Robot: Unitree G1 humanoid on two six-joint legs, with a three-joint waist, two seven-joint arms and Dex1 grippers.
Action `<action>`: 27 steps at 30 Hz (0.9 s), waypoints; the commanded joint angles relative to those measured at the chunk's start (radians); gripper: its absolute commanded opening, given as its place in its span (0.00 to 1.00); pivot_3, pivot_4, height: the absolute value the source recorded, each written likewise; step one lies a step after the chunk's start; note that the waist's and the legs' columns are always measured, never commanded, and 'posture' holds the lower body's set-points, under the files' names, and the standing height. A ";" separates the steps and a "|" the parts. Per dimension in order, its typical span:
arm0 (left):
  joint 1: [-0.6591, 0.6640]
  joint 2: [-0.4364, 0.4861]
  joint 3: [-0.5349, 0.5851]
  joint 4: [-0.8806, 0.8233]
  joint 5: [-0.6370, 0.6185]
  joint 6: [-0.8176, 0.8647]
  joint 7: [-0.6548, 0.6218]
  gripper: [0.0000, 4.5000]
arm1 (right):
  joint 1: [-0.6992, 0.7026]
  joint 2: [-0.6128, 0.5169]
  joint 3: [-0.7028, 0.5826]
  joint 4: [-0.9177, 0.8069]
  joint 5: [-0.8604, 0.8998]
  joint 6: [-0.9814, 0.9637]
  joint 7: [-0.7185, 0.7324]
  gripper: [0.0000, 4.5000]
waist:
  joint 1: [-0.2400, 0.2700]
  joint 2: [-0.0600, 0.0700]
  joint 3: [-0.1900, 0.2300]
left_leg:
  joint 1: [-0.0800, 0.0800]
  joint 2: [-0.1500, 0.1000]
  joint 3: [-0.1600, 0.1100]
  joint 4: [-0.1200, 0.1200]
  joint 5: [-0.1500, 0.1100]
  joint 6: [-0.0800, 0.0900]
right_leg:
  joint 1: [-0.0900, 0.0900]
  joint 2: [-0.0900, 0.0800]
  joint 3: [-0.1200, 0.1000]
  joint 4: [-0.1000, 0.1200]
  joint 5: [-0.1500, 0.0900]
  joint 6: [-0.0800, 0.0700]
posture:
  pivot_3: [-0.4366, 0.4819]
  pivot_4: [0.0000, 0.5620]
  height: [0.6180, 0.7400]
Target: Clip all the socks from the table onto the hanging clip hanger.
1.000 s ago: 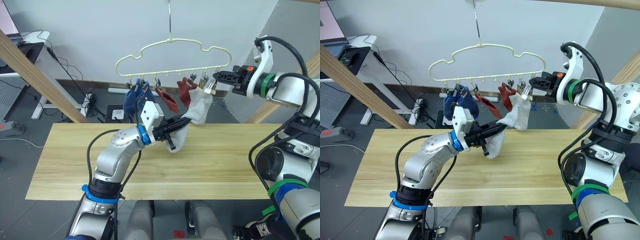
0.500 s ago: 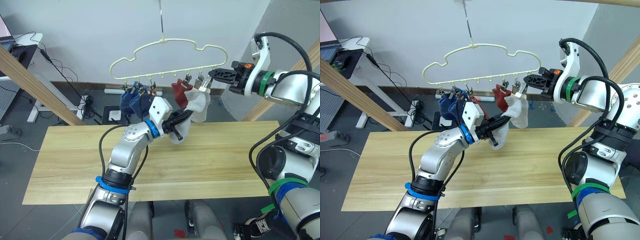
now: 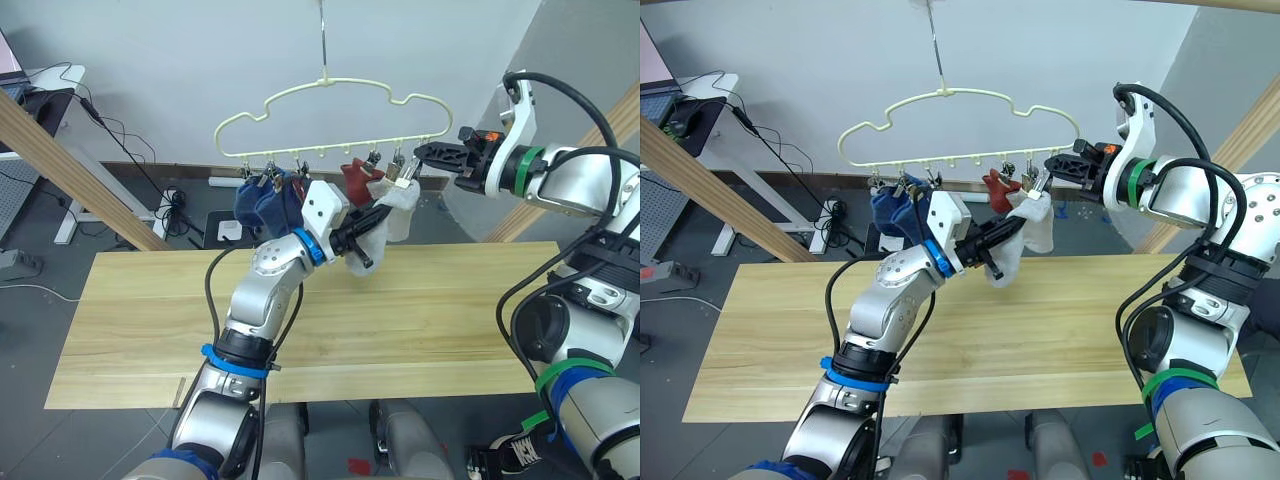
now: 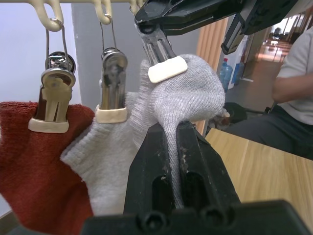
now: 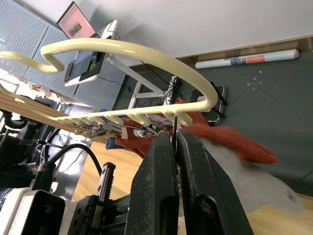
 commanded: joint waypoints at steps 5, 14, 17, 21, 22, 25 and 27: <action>-0.008 -0.006 -0.016 -0.043 -0.002 -0.013 -0.016 0.00 | 0.001 0.011 -0.019 -0.022 0.081 0.008 -0.012 0.12 | 0.000 0.000 0.000 | 0.000 0.000 0.003 0.000 0.000 0.000 | -0.001 0.000 0.000 0.000 0.000 0.000 | 0.47 0.53 1.00; -0.005 0.002 -0.016 -0.050 0.003 -0.016 -0.020 0.00 | 0.038 -0.041 -0.010 -0.038 0.112 0.008 0.009 0.78 | 0.003 0.000 0.000 | 0.000 0.001 0.004 0.000 0.000 0.001 | -0.001 0.000 0.001 0.000 0.000 0.000 | 0.48 0.53 1.00; -0.008 0.005 -0.018 -0.046 0.006 -0.017 -0.020 0.00 | 0.085 -0.127 0.022 -0.089 0.089 -0.003 0.084 0.99 | 0.004 0.000 0.000 | 0.000 0.000 0.004 0.000 0.000 0.001 | -0.001 0.000 0.001 -0.001 0.000 0.000 | 0.47 0.53 1.00; -0.011 0.007 -0.026 -0.037 -0.005 0.007 -0.035 0.12 | 0.201 -0.290 0.149 -0.259 0.020 -0.105 0.307 1.00 | 0.006 0.000 0.000 | -0.003 0.000 0.004 0.000 0.000 0.000 | -0.001 0.000 0.001 -0.004 0.000 0.000 | 0.46 0.52 1.00; -0.013 0.006 -0.026 -0.033 -0.015 0.020 -0.041 0.17 | 0.238 -0.334 0.187 -0.307 -0.015 -0.155 0.374 1.00 | 0.006 0.000 0.000 | -0.004 0.000 0.005 0.000 0.000 0.000 | -0.001 0.000 0.000 -0.006 0.000 0.000 | 0.46 0.52 1.00; -0.018 0.006 -0.023 -0.028 -0.037 0.066 -0.053 0.36 | 0.340 -0.411 0.259 -0.401 -0.100 -0.289 0.523 1.00 | 0.004 0.000 0.000 | -0.005 -0.001 0.006 0.000 0.000 0.000 | -0.001 0.000 0.000 -0.009 0.000 0.000 | 0.45 0.52 1.00; -0.009 0.024 -0.017 -0.036 -0.049 0.106 -0.070 0.48 | 0.435 -0.464 0.323 -0.474 -0.194 -0.413 0.630 1.00 | 0.003 0.000 0.000 | -0.006 -0.001 0.007 0.000 0.000 0.000 | 0.000 0.001 -0.001 -0.010 0.000 0.001 | 0.45 0.52 1.00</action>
